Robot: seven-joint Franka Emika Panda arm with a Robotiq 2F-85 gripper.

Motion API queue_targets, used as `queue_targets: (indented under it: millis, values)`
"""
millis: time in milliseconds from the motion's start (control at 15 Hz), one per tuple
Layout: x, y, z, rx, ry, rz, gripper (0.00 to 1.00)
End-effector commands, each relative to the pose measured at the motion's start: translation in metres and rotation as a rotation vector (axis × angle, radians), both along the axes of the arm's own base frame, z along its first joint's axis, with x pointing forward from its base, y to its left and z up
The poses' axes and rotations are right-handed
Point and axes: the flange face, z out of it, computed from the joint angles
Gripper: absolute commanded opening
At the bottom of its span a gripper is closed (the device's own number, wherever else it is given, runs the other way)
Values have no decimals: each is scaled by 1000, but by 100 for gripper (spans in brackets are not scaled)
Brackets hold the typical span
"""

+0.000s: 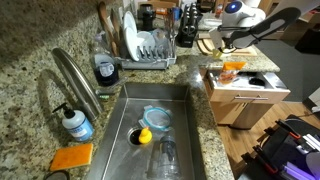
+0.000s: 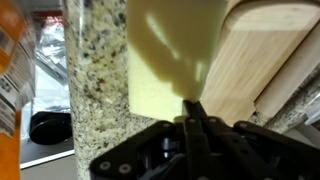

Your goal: Put the orange packet in the open drawer, remove the yellow sponge from the open drawer and use it to wipe the counter

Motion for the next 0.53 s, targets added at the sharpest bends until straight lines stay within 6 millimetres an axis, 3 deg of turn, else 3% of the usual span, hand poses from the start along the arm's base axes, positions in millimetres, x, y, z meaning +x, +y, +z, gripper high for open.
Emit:
queue_targets:
  millis: [0, 200, 467]
  values:
    - [-15, -62, 11, 93, -20, -122, 0]
    - [-30, -115, -6, 183, -2, -269, 0]
    - [-45, -162, -27, 292, 15, -420, 0]
